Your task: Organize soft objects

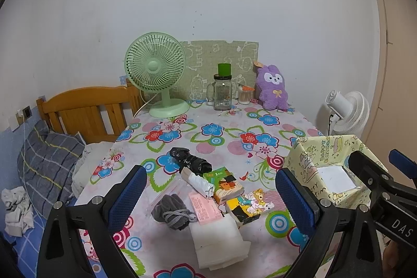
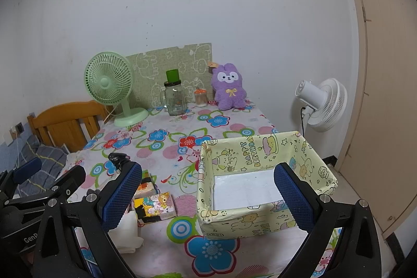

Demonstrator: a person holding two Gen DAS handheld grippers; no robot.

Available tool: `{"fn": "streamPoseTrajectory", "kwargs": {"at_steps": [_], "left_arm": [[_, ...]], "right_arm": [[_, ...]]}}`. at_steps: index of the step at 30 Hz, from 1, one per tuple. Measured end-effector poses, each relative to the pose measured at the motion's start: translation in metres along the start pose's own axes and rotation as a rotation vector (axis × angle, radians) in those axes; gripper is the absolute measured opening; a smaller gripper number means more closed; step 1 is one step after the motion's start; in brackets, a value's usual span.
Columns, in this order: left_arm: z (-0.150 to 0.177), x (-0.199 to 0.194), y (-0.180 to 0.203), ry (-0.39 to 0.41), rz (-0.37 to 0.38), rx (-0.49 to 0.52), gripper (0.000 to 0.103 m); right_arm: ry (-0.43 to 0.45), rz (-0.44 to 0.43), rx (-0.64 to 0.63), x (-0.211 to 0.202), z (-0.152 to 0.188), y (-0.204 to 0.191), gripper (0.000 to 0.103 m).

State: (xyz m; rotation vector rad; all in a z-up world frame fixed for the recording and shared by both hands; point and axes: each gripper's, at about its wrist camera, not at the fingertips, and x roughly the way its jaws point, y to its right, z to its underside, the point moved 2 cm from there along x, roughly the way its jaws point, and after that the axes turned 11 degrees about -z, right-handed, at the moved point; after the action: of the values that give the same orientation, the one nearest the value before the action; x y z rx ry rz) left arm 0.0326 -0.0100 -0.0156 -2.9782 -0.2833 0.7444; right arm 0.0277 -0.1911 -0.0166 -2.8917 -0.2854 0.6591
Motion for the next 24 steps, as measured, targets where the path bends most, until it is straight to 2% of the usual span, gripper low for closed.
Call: {"fn": "streamPoseTrajectory", "kwargs": {"at_steps": [24], "left_arm": [[-0.0020, 0.0027, -0.0039, 0.002, -0.008, 0.002, 0.099]], "right_arm": [[0.003, -0.009, 0.000, -0.0007, 0.0002, -0.0028, 0.102]]}}
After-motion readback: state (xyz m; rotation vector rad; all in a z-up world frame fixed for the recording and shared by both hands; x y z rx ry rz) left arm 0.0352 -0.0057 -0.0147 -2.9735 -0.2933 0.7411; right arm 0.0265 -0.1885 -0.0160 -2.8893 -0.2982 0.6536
